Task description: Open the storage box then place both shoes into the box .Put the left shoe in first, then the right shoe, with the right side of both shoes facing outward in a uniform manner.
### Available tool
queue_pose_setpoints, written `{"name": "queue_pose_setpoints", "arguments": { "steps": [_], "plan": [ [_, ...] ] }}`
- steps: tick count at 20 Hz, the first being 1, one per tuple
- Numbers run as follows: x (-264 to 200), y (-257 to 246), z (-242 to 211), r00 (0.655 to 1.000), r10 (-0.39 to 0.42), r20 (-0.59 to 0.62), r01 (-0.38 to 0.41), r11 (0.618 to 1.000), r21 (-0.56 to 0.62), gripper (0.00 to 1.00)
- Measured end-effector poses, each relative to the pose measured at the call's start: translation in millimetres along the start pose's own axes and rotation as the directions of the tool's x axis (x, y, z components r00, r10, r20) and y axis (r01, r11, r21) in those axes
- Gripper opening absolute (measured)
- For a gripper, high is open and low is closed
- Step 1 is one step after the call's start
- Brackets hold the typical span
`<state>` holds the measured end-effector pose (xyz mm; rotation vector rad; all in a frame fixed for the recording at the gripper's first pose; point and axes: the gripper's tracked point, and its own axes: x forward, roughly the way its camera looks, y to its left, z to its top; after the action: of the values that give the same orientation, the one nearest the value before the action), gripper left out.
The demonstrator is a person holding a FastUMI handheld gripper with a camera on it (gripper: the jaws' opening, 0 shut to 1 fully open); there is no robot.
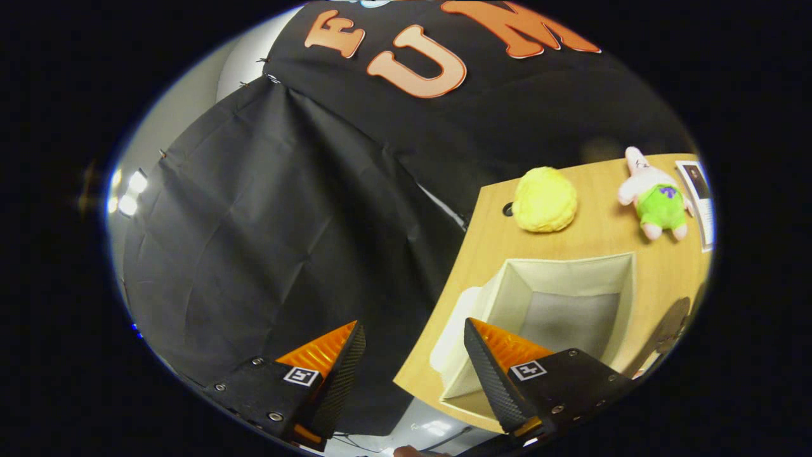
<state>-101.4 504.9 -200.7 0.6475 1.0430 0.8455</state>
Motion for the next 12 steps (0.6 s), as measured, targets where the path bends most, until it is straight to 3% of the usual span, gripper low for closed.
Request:
{"name": "queue_pose_setpoints", "arguments": {
  "steps": [5,12],
  "plan": [
    [-39.3,-91.5,8.7,0.976,-0.196,0.092,0.196,0.981,0.010,0.96],
    [-96.8,-214.3,-21.8,0.885,-0.455,0.097,0.457,0.889,-0.001,0.96]
  ]
}}
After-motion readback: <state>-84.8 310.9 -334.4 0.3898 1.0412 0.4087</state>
